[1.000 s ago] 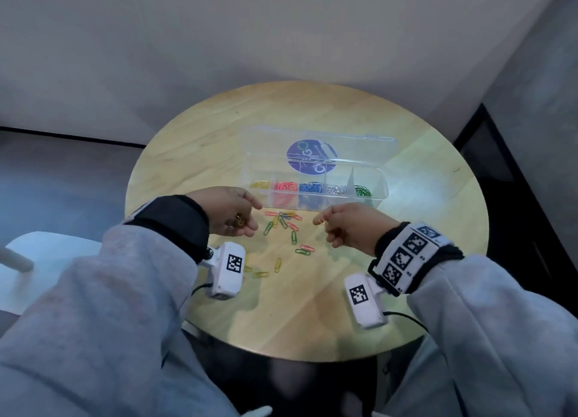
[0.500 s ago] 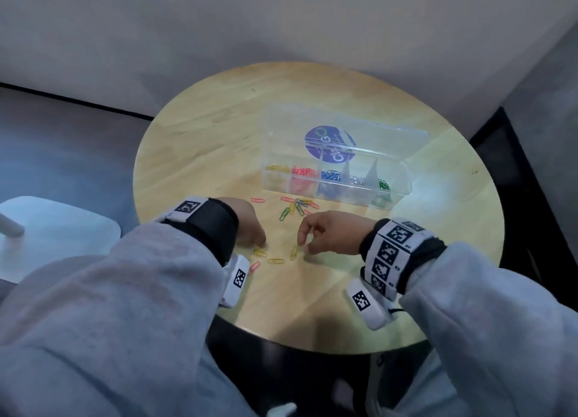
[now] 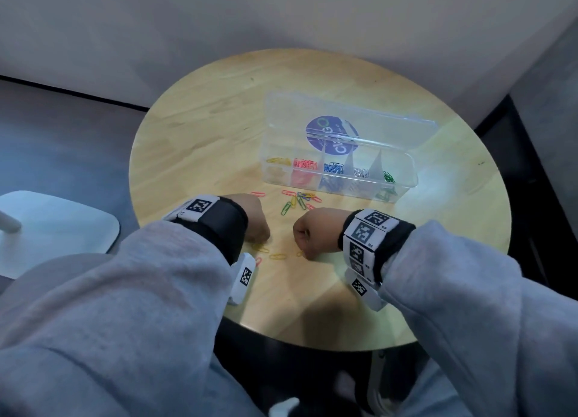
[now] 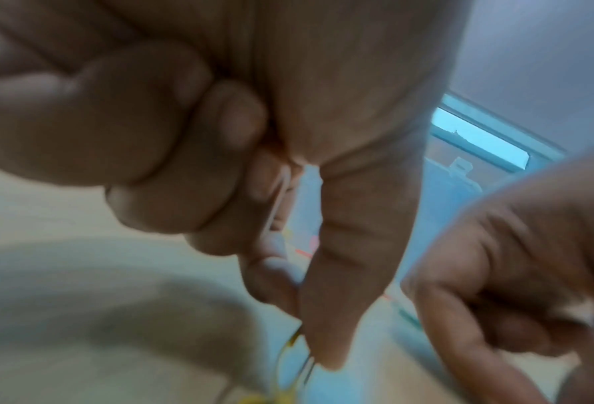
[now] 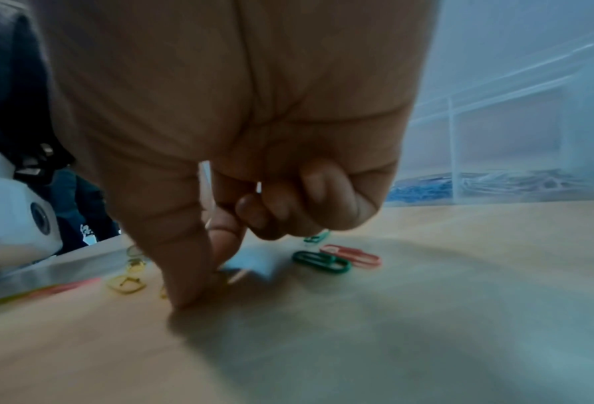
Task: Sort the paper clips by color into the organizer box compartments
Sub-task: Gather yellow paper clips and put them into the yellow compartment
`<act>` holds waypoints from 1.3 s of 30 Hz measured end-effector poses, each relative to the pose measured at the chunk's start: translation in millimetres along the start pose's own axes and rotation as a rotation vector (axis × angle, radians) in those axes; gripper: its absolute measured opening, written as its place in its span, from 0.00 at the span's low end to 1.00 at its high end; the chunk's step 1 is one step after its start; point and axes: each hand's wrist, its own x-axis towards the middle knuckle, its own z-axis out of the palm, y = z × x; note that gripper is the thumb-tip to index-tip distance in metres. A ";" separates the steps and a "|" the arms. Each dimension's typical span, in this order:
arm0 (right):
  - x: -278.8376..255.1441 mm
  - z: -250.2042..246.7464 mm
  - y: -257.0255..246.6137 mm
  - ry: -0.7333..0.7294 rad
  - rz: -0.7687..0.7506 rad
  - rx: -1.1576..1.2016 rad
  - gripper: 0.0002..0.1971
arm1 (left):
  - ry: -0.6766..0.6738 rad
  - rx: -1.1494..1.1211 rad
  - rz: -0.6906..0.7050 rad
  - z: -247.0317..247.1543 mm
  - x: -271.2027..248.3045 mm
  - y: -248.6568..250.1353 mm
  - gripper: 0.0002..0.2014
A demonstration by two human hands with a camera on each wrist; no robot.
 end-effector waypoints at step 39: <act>2.5 5.5 -29.0 0.010 0.058 0.229 0.02 | -0.112 0.298 -0.004 21.7 -18.8 -12.5 0.12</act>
